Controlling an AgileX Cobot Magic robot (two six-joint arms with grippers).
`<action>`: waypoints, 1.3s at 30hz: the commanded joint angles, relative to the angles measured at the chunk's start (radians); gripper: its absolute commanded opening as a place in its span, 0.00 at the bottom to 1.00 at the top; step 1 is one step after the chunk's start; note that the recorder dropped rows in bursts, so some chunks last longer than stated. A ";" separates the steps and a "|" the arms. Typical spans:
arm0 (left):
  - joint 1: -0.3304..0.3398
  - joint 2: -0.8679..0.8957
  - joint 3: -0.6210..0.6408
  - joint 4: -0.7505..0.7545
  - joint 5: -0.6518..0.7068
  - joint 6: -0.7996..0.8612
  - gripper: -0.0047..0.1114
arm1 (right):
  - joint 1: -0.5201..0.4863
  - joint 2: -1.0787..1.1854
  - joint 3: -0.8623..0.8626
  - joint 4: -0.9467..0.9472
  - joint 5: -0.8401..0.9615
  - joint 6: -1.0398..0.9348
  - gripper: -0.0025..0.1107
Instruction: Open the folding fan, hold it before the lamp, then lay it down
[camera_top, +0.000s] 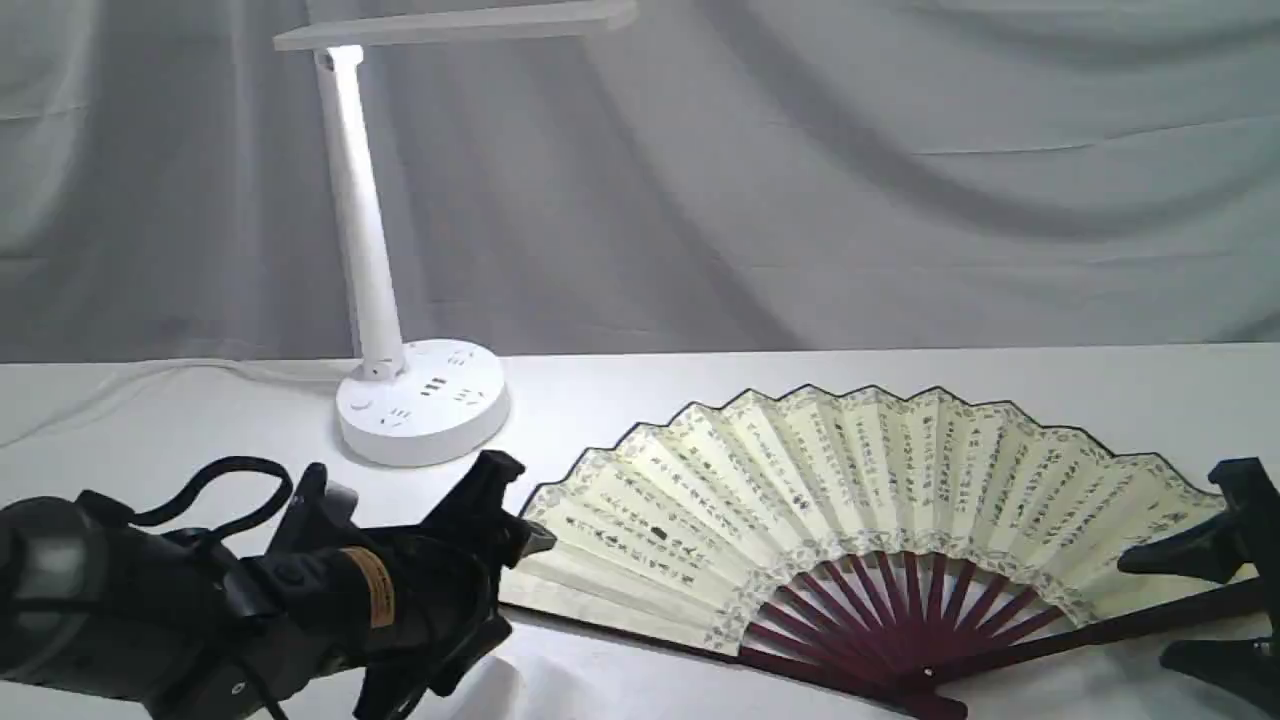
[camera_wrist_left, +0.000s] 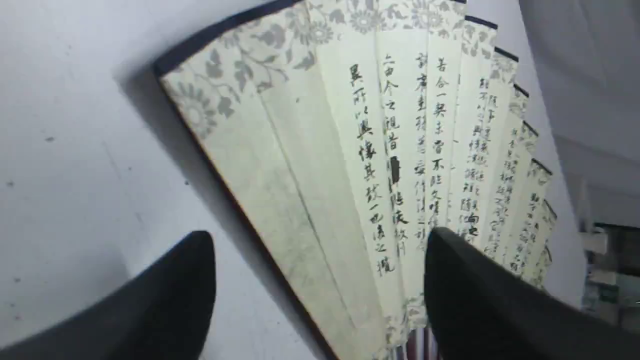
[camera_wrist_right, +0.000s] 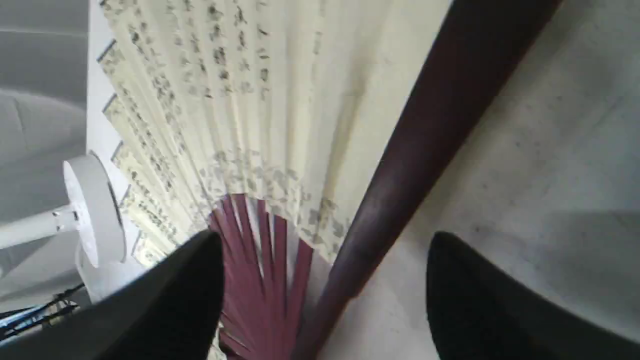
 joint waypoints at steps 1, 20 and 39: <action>0.004 -0.038 -0.001 0.067 0.070 0.019 0.56 | -0.003 -0.005 0.005 -0.078 0.003 0.028 0.54; 0.004 -0.379 -0.001 0.444 0.671 0.277 0.09 | 0.123 -0.320 0.005 -0.389 -0.011 0.095 0.49; 0.374 -0.526 -0.001 -0.312 1.070 1.370 0.04 | 0.339 -0.546 0.005 -1.132 -0.176 0.553 0.24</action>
